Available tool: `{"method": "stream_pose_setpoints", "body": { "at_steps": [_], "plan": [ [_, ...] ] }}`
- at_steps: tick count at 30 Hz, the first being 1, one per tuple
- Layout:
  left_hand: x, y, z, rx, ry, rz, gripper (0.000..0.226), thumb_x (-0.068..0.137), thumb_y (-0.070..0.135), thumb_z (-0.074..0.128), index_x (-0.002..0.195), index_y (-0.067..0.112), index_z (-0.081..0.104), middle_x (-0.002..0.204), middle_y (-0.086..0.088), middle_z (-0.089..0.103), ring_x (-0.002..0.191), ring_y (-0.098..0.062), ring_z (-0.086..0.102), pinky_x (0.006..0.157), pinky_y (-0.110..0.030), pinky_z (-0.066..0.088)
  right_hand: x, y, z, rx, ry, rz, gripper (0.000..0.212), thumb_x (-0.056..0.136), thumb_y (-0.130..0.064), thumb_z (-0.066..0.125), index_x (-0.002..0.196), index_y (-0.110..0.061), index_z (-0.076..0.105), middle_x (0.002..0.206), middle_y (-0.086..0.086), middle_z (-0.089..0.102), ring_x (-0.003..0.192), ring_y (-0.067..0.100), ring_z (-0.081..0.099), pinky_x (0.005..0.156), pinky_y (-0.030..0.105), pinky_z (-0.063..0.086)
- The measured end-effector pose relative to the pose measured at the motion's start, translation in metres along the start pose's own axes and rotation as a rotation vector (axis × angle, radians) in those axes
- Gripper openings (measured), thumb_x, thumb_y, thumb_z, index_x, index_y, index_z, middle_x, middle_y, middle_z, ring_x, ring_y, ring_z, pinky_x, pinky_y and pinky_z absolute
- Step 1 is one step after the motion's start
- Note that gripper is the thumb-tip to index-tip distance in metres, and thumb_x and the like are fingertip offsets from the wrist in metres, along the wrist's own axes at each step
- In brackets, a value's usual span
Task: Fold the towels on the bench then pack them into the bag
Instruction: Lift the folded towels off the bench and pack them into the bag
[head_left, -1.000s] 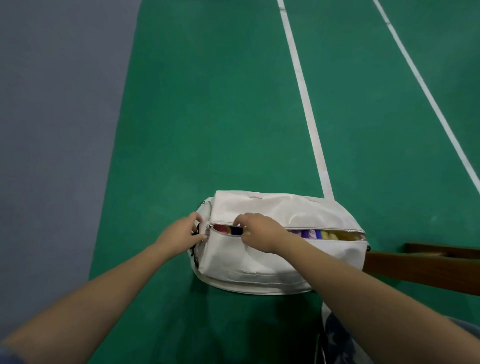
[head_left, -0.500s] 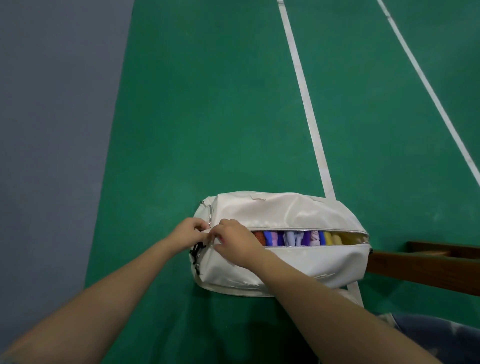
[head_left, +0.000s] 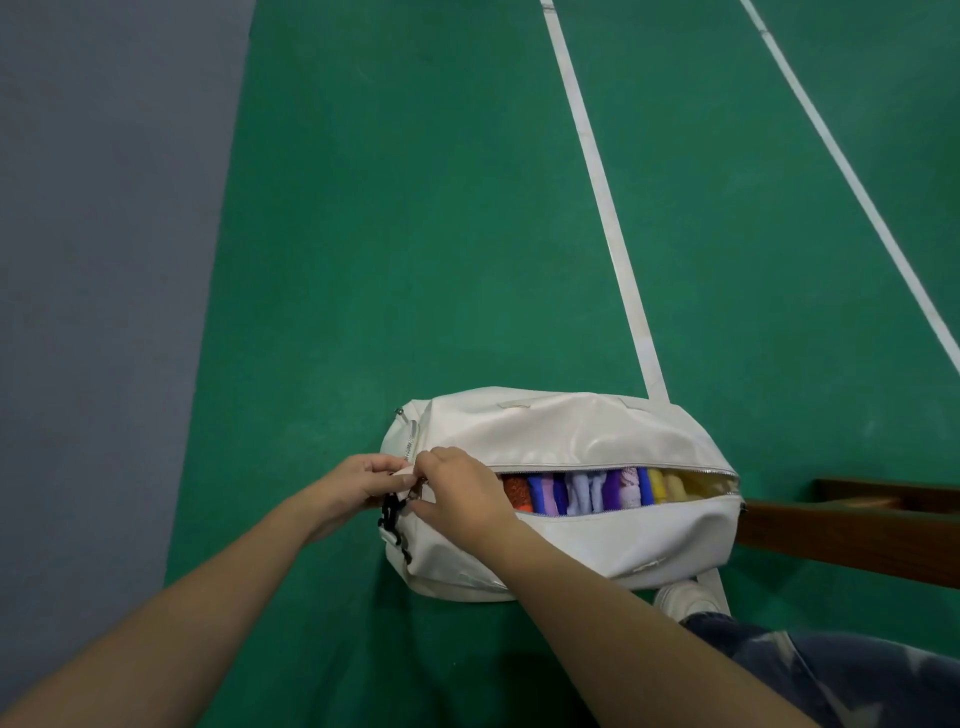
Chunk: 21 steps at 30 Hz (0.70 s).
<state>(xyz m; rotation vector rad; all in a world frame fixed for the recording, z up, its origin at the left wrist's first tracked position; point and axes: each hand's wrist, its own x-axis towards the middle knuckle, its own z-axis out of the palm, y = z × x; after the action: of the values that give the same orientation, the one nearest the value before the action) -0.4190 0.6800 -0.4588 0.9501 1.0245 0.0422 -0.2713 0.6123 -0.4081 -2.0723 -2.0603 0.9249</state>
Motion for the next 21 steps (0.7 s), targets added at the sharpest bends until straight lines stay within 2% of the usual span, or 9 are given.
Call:
{"method": "stream_pose_setpoints", "body": {
  "at_steps": [2,3,7,11,13,16,18,21],
  "plan": [
    [-0.001,0.0,-0.001,-0.016,0.002,-0.023,0.034,0.073,0.021,0.078,0.1,0.005,0.066,0.093,-0.009,0.068,0.084,-0.019,0.061,0.078,-0.026,0.046,0.0,0.002,0.001,0.067,0.005,0.04,0.022,0.092,-0.019,0.052,0.107,-0.006,0.061,0.105,0.01,0.062,0.099,0.027,0.055,0.08,0.036,0.046],
    [-0.002,0.001,-0.001,-0.014,0.01,-0.032,0.031,0.072,0.019,0.078,0.098,0.006,0.066,0.091,-0.008,0.068,0.082,-0.018,0.06,0.078,-0.027,0.045,0.001,0.003,0.001,0.1,0.011,0.072,0.021,0.093,-0.017,0.049,0.104,-0.006,0.063,0.103,0.011,0.063,0.096,0.028,0.057,0.08,0.037,0.047],
    [-0.002,0.005,0.004,0.04,0.105,-0.019,0.05,0.048,0.038,0.086,0.083,0.01,0.064,0.072,-0.001,0.063,0.066,-0.013,0.055,0.065,-0.024,0.042,0.005,0.002,0.004,0.254,0.054,0.245,0.02,0.092,-0.02,0.055,0.101,-0.007,0.067,0.098,0.01,0.068,0.092,0.026,0.061,0.077,0.034,0.049],
    [0.004,0.006,0.004,0.102,0.226,0.024,0.024,0.068,0.019,0.081,0.079,0.007,0.064,0.075,-0.006,0.063,0.07,-0.016,0.054,0.065,-0.023,0.04,0.009,0.004,0.002,0.329,0.044,0.378,0.015,0.091,-0.021,0.057,0.094,-0.008,0.064,0.096,0.01,0.066,0.089,0.027,0.061,0.073,0.031,0.045],
    [0.006,0.008,0.003,0.15,0.254,0.023,0.021,0.071,0.016,0.08,0.082,0.006,0.066,0.079,-0.007,0.064,0.072,-0.016,0.056,0.067,-0.022,0.042,0.011,0.005,0.002,0.36,0.051,0.426,0.01,0.089,-0.018,0.057,0.084,-0.01,0.06,0.091,0.01,0.065,0.086,0.026,0.06,0.073,0.032,0.046],
    [0.008,0.013,0.002,0.224,0.263,0.024,0.022,0.071,0.013,0.081,0.083,0.003,0.066,0.079,-0.008,0.065,0.068,-0.014,0.057,0.063,-0.019,0.044,0.015,0.006,0.004,0.3,0.033,0.456,0.018,0.085,-0.013,0.054,0.068,-0.007,0.054,0.083,0.016,0.06,0.08,0.032,0.058,0.063,0.033,0.046],
    [0.008,0.016,0.001,0.264,0.264,0.03,0.02,0.071,0.012,0.08,0.08,0.003,0.064,0.076,-0.007,0.064,0.065,-0.012,0.055,0.058,-0.016,0.043,0.017,0.007,0.001,0.26,-0.014,0.463,0.027,0.083,-0.011,0.052,0.058,-0.009,0.041,0.068,0.011,0.047,0.068,0.03,0.048,0.048,0.028,0.035],
    [0.009,0.017,0.001,0.302,0.276,0.038,0.019,0.073,0.012,0.079,0.077,0.004,0.063,0.073,-0.005,0.062,0.064,-0.011,0.055,0.057,-0.015,0.043,0.018,0.011,-0.007,0.239,-0.06,0.458,0.034,0.083,-0.008,0.049,0.055,-0.014,0.03,0.058,0.003,0.031,0.064,0.025,0.038,0.043,0.026,0.022]
  ]
}}
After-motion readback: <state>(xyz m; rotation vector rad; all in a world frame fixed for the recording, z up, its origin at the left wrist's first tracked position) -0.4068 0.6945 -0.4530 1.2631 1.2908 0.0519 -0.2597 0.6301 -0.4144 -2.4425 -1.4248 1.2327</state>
